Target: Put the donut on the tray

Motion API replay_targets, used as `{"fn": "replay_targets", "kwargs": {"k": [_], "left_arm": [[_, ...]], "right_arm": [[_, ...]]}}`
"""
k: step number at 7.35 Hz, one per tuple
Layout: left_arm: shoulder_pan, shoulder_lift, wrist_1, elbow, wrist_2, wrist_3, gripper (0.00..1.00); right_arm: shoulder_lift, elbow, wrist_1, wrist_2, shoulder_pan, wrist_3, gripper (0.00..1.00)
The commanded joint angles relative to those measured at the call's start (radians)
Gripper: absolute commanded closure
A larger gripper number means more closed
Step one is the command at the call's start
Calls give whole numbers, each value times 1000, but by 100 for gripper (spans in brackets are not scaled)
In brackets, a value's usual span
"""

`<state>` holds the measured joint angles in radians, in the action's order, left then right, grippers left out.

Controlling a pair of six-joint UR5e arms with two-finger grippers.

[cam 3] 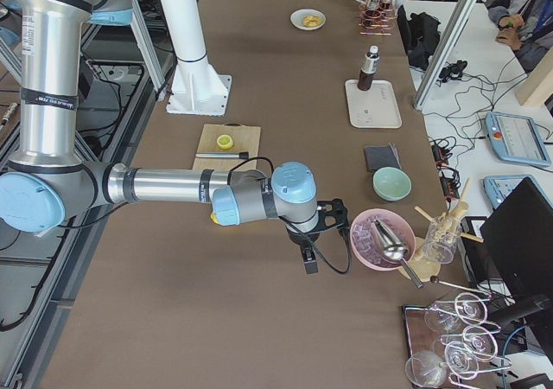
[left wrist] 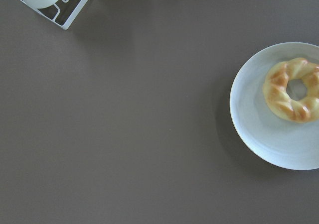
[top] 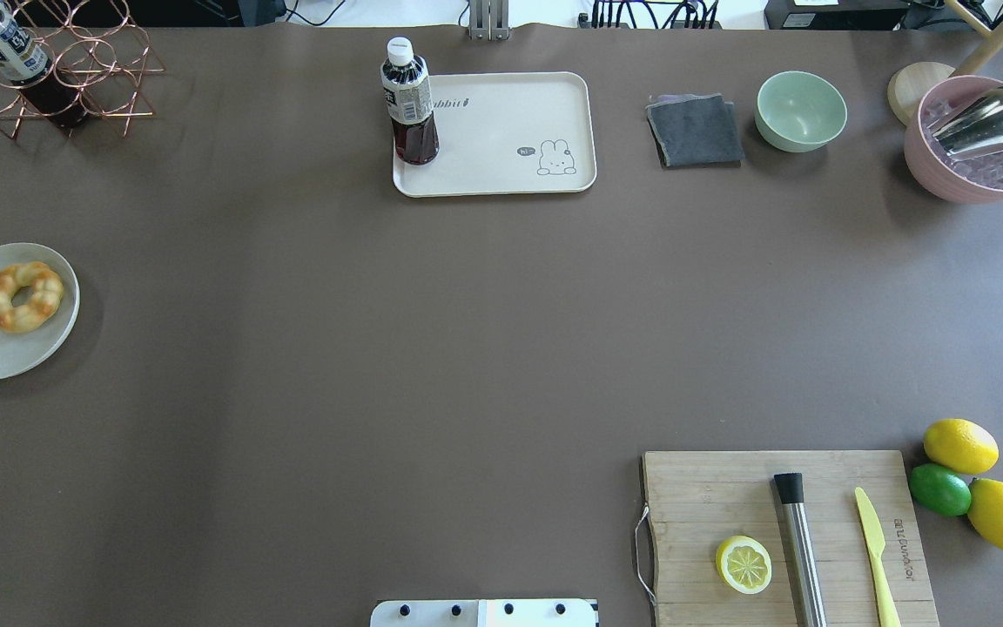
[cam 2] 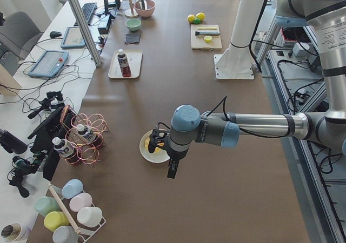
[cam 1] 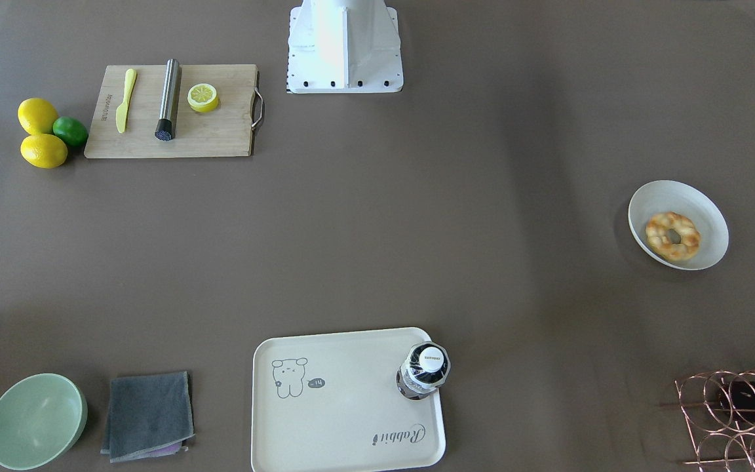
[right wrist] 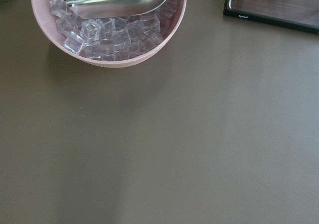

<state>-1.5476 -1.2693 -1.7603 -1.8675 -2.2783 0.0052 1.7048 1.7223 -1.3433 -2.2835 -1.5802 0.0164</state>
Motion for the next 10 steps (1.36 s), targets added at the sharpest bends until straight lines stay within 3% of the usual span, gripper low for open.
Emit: {"fn": "replay_targets", "kwargs": {"k": [1, 4, 7, 9, 10], "left_arm": [[83, -51, -149, 115, -3, -88, 2], [230, -174, -261, 249, 5, -350, 2], [291, -298, -498, 492, 8, -534, 2], [389, -303, -605, 548, 89, -622, 3], [392, -300, -611, 554, 89, -620, 11]], "right_arm": [[18, 9, 12, -59, 6, -4, 0], [30, 10, 10, -102, 6, -4, 0], [58, 17, 12, -146, 6, 6, 0], [56, 17, 13, -146, 6, 7, 0], [55, 17, 13, -146, 6, -1, 0]]}}
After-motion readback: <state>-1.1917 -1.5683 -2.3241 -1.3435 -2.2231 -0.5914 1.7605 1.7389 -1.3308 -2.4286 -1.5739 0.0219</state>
